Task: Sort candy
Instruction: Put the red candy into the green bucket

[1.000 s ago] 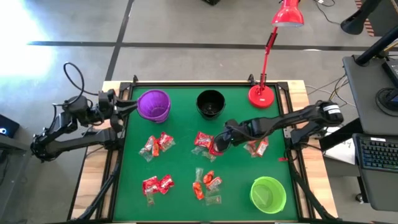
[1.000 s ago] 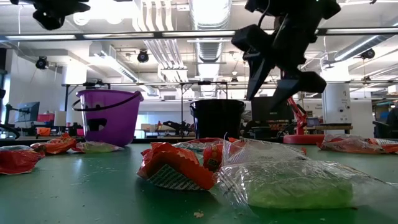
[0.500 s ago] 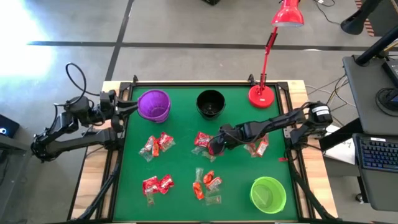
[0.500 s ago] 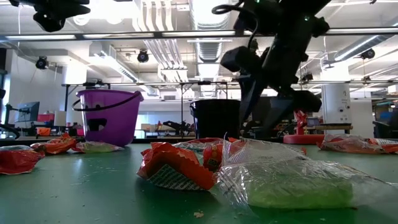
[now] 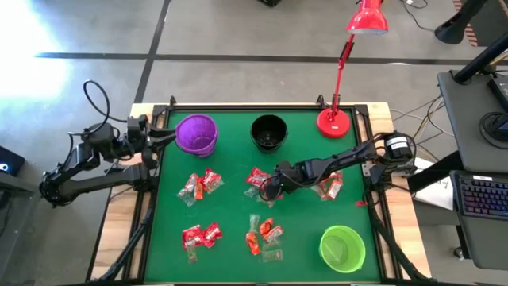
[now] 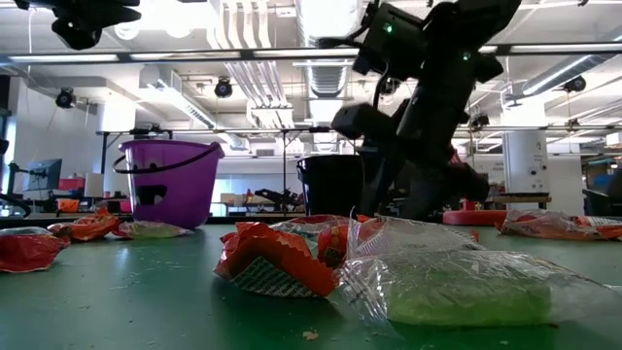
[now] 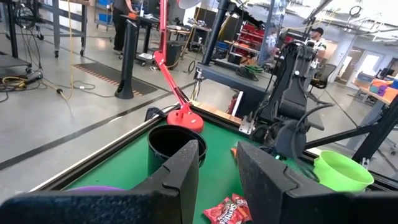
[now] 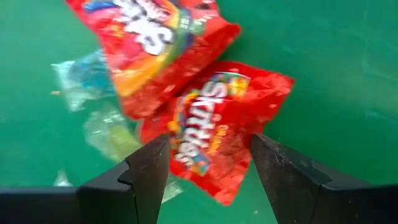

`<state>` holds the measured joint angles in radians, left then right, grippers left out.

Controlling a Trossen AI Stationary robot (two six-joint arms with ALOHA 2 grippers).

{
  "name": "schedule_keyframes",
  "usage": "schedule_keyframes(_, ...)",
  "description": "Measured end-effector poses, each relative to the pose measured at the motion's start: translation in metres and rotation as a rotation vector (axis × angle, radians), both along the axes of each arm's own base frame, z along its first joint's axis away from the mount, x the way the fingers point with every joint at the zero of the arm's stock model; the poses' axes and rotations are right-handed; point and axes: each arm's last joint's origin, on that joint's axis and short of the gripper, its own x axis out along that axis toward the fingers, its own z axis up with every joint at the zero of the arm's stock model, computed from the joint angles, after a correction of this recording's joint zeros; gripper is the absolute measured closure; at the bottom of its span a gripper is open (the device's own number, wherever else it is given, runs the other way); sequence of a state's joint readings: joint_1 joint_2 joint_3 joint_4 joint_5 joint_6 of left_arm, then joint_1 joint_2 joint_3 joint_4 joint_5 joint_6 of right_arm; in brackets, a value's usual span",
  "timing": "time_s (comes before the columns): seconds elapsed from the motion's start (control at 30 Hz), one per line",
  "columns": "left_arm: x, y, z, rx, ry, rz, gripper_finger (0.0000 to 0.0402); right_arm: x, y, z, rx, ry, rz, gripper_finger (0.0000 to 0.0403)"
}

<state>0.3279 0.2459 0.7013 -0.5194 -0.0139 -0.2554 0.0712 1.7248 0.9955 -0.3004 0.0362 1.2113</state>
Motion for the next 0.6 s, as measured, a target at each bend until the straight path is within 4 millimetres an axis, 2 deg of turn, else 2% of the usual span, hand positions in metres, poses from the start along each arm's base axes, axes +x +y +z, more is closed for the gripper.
schedule_keyframes(0.2,0.000,0.000,0.000,-0.001,0.001,0.000,0.0307,0.002,0.000,-0.012,-0.014,0.034,-0.012,0.0180)
schedule_keyframes(0.3,0.000,0.000,0.000,-0.001,0.001,0.000,0.0307,0.002,-0.001,-0.017,-0.011,0.051,-0.024,0.0194)
schedule_keyframes(0.4,0.000,0.000,0.000,-0.001,0.001,0.000,0.0307,0.002,-0.002,-0.019,-0.012,0.063,-0.029,0.0227)
schedule_keyframes(0.6,0.000,0.000,0.000,-0.001,0.002,0.000,0.0307,0.002,-0.003,-0.019,-0.025,0.055,-0.023,0.0317)
